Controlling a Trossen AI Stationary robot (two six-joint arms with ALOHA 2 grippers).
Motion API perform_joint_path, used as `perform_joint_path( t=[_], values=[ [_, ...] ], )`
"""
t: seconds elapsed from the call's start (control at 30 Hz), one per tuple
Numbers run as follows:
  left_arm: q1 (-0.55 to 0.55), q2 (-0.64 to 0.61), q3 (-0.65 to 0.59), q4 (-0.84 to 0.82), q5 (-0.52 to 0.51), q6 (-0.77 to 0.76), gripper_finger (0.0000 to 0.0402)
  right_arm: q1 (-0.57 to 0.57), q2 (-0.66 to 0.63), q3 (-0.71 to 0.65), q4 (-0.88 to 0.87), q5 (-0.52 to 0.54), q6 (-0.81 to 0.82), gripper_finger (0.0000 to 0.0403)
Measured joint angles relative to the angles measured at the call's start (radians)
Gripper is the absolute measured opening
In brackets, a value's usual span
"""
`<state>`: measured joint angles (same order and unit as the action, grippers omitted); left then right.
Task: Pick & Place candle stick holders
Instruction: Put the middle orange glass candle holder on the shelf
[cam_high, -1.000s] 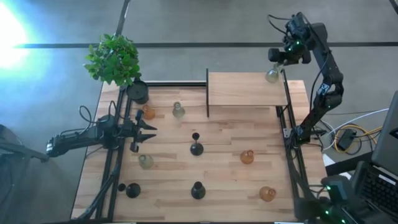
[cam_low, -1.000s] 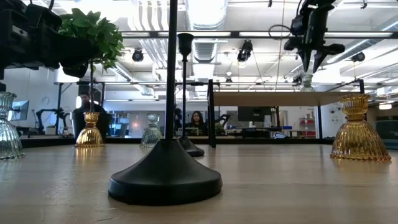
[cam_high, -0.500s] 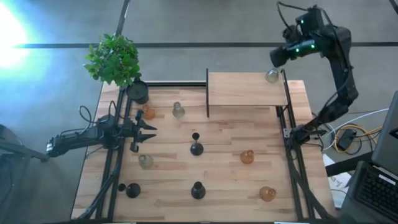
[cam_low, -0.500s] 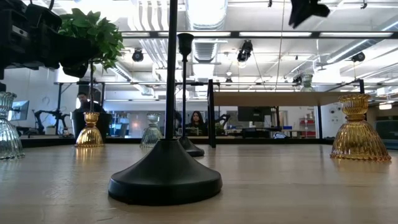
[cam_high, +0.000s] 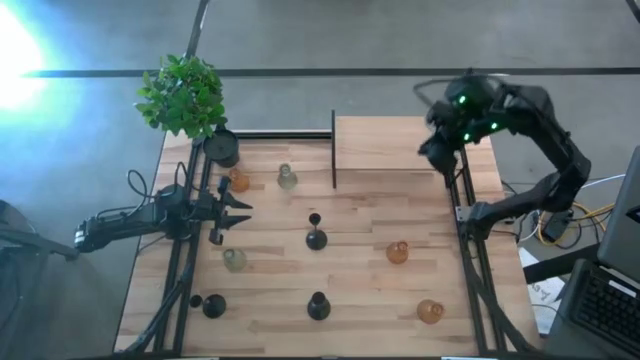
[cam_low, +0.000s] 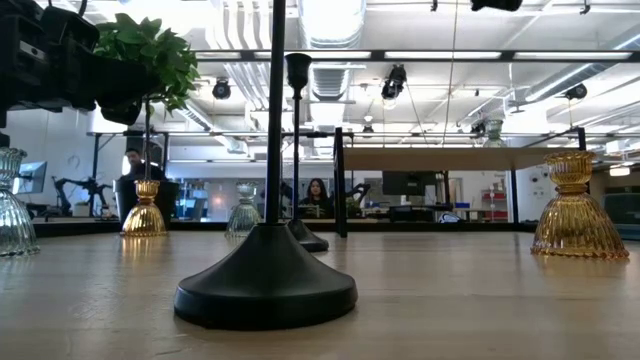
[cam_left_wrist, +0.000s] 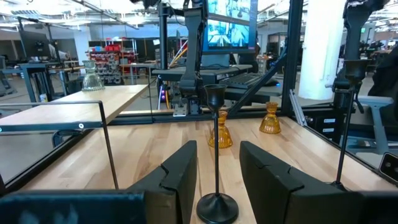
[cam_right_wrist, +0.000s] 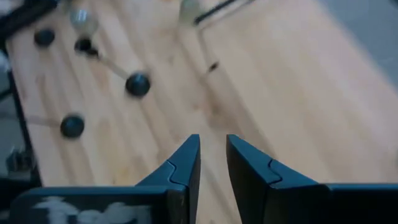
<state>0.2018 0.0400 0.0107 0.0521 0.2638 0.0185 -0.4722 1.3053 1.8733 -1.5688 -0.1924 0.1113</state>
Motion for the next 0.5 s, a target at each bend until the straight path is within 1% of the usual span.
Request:
perform_joint_path(
  t=[0.27, 0.37, 0.5],
  values=[
    [0.0, 0.0, 0.0, 0.0, 0.0, 0.0, 0.0126, 0.24, -0.078, -0.249, 0.017, 0.007, 0.125, 0.0069],
    [0.0, 0.0, 0.0, 0.0, 0.0, 0.0, 0.0126, 0.324, -0.108, -0.341, 0.058, 0.01, 0.189, 0.0067],
    [0.0, 0.0, 0.0, 0.0, 0.0, 0.0, 0.0126, 0.43, -0.14, -0.459, 0.145, 0.009, 0.234, 0.006]
  ],
)
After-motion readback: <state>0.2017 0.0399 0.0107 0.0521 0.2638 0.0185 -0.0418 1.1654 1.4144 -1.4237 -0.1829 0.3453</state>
